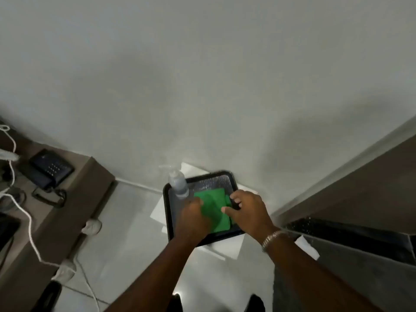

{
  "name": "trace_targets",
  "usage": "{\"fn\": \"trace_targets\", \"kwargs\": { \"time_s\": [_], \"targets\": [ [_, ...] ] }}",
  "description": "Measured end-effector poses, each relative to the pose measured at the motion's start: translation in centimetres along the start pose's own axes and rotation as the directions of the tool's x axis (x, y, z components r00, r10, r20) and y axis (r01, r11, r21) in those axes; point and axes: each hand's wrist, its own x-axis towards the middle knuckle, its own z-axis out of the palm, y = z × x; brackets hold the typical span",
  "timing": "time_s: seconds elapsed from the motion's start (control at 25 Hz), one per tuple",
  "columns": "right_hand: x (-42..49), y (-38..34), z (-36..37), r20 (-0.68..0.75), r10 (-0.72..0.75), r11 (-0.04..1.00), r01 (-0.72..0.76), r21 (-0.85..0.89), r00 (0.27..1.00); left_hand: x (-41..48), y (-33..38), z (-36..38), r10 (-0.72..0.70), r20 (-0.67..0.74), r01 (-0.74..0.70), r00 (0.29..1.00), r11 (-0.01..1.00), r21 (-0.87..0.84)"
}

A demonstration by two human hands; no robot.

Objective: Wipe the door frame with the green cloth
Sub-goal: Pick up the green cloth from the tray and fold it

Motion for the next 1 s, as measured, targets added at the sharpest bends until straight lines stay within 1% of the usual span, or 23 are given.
{"fn": "trace_targets", "kwargs": {
  "time_s": [0.04,0.08,0.16,0.24,0.32,0.36,0.44,0.52,0.6,0.68,0.8,0.88,1.0],
  "targets": [
    [0.3,0.2,0.8,0.019,0.014,1.000,-0.014,-0.002,1.000,0.3,-0.5,0.5,-0.027,0.000,0.027,1.000,0.999,0.023],
    [0.5,0.4,1.5,0.019,0.028,0.999,-0.028,-0.019,0.999,0.6,-0.8,1.2,-0.074,-0.042,0.072,0.996,0.997,-0.038],
    [0.4,0.8,2.9,0.028,0.061,0.998,-0.061,-0.009,0.998,1.0,-1.3,2.2,-0.218,-0.101,0.185,0.971,0.948,-0.261],
    [0.0,1.4,4.4,0.021,0.067,0.997,-0.068,0.041,0.998,1.4,-1.9,2.8,-0.363,-0.115,0.271,0.925,0.841,-0.469],
    [0.1,1.4,5.0,0.011,0.084,0.992,-0.084,0.093,0.996,1.9,-2.3,2.7,-0.463,-0.097,0.325,0.881,0.741,-0.587],
    [0.5,1.5,5.2,-0.005,0.107,0.987,-0.105,0.124,0.994,2.4,-2.5,2.9,-0.494,-0.059,0.349,0.867,0.688,-0.637],
    [1.5,1.7,5.4,-0.023,0.157,0.966,-0.148,0.210,0.987,3.0,-2.5,3.1,-0.493,0.060,0.384,0.868,0.591,-0.710],
    [1.8,2.1,5.1,-0.009,0.190,0.935,-0.178,0.308,0.982,2.8,-1.7,2.8,-0.433,0.173,0.410,0.885,0.545,-0.731],
    [1.6,2.4,4.2,0.007,0.196,0.885,-0.180,0.429,0.981,2.5,-1.0,2.3,-0.355,0.235,0.406,0.905,0.556,-0.725],
    [0.5,2.6,2.3,-0.034,0.183,0.831,-0.136,0.540,0.983,1.9,0.3,1.7,-0.249,0.231,0.337,0.940,0.585,-0.738],
    [-1.4,1.3,-2.4,-0.160,0.179,0.775,-0.039,0.631,0.971,0.6,3.8,-0.4,-0.026,0.206,0.176,0.978,0.631,-0.755],
    [-3.1,-0.2,-6.6,-0.249,0.177,0.760,0.029,0.649,0.952,-0.5,7.2,-2.4,0.159,0.205,0.057,0.966,0.643,-0.764],
    [-6.5,-2.3,-13.8,-0.373,0.151,0.773,0.126,0.621,0.916,-2.5,13.1,-5.5,0.406,0.209,-0.125,0.890,0.658,-0.742]
  ]
}}
